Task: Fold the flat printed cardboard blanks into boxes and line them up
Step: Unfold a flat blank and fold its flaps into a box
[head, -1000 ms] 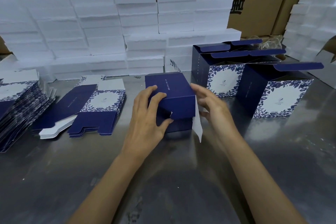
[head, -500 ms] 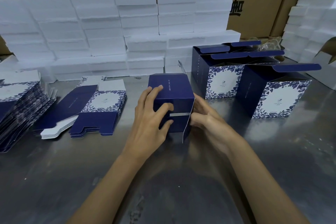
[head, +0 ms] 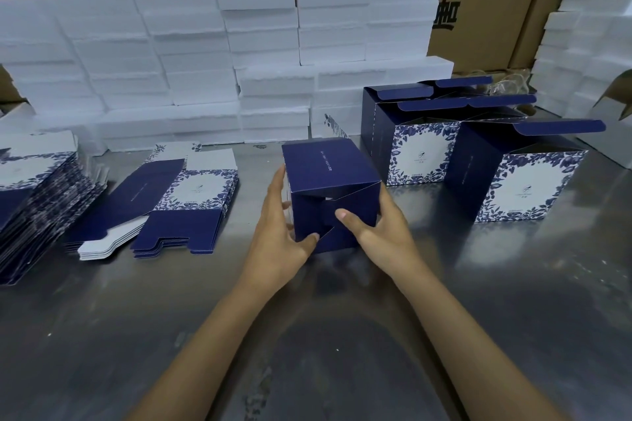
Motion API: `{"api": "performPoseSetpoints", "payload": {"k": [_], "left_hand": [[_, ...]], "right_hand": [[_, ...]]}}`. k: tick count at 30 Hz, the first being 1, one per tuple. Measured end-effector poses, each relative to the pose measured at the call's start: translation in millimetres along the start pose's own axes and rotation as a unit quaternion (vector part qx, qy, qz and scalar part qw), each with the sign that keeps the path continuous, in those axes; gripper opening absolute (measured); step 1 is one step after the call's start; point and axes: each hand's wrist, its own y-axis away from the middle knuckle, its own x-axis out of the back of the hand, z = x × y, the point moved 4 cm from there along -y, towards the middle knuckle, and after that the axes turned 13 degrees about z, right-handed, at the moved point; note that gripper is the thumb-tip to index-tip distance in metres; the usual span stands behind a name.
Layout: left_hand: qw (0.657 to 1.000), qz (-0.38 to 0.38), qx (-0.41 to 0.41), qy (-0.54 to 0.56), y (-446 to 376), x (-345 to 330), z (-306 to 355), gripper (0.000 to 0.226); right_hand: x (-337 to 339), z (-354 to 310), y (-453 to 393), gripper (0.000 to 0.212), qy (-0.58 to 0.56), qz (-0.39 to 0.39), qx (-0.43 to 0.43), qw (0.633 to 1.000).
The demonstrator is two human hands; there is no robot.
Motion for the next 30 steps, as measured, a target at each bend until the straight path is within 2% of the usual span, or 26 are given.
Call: {"api": "performPoseSetpoints", "payload": {"k": [7,11,14,17,19,21,23,25,27,30], "left_hand": [[0.999,-0.022,-0.001,0.022,4,-6,5,0.114],[0.998,-0.02,-0.003,0.059,7,-7,14,0.111],[0.989,-0.012,0.043,0.142,6,-5,20,0.093],[0.957,-0.005,0.133,0.256,2,-2,25,0.062],[0.949,0.011,0.155,0.275,1,0,28,0.051],[0.947,0.042,0.164,0.272,1,2,28,0.057],[0.935,0.059,0.184,0.296,2,4,24,0.082],[0.938,0.06,0.177,0.292,2,8,27,0.108],[0.961,0.062,0.119,0.242,1,13,35,0.122],[0.985,0.067,0.024,0.159,0,16,45,0.123]], "right_hand": [[1,0,1,0.049,0.018,0.051,0.015,0.998],[2,-3,2,0.049,0.016,0.039,0.008,0.999],[2,-9,3,0.05,-0.02,0.002,-0.024,1.0],[1,-16,6,0.049,-0.085,-0.038,-0.089,0.992],[4,-17,7,0.038,-0.104,-0.033,-0.131,0.985],[3,-17,6,0.037,-0.11,-0.029,-0.154,0.981],[4,-14,4,0.039,-0.133,-0.018,-0.183,0.974],[8,-17,-1,0.031,-0.175,-0.013,-0.184,0.967],[14,-20,-5,0.039,-0.192,-0.006,-0.17,0.967],[25,-22,-7,0.046,-0.129,0.049,-0.147,0.979]]}}
